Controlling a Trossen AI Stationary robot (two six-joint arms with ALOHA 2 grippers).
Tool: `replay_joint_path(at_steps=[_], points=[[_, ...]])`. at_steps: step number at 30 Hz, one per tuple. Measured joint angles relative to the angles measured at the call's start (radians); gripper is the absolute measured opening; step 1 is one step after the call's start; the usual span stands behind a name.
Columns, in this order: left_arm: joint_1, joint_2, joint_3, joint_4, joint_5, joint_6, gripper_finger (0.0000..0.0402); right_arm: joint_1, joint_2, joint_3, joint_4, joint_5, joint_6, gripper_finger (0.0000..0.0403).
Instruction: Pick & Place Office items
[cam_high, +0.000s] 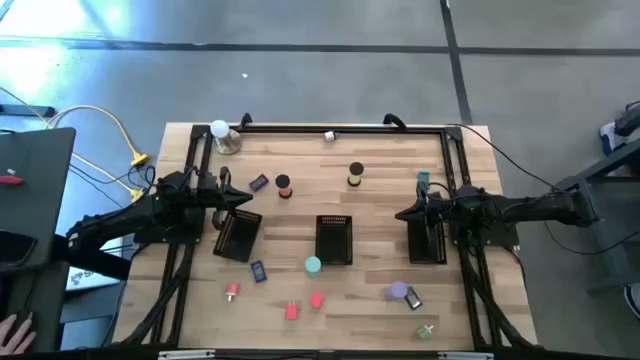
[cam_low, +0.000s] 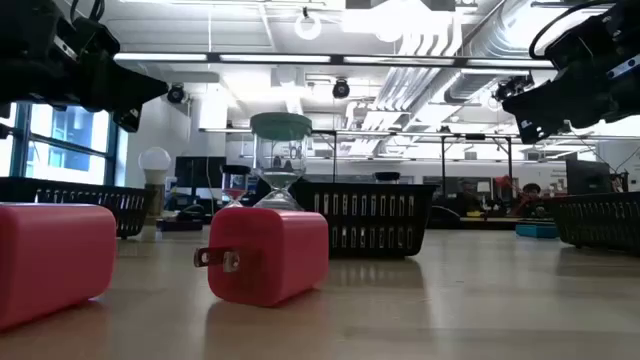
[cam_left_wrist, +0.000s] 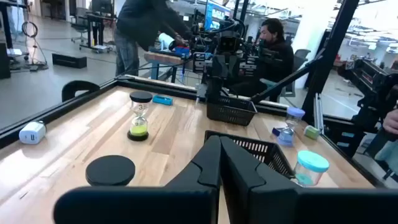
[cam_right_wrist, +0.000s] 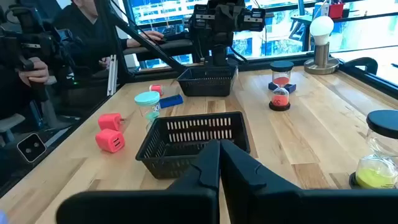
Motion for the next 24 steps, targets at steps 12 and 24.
replay_joint_path(at_steps=[12, 24], points=[[0.0, 0.0, 0.0, -0.001, 0.0, 0.03, 0.0001, 0.0, 0.0, 0.0, 0.0, 0.004, -0.002, 0.0002], [0.0, 0.0, 0.0, -0.003, -0.026, 0.027, 0.0001, 0.0, 0.0, 0.0, 0.043, 0.108, 0.0, 0.0002]])
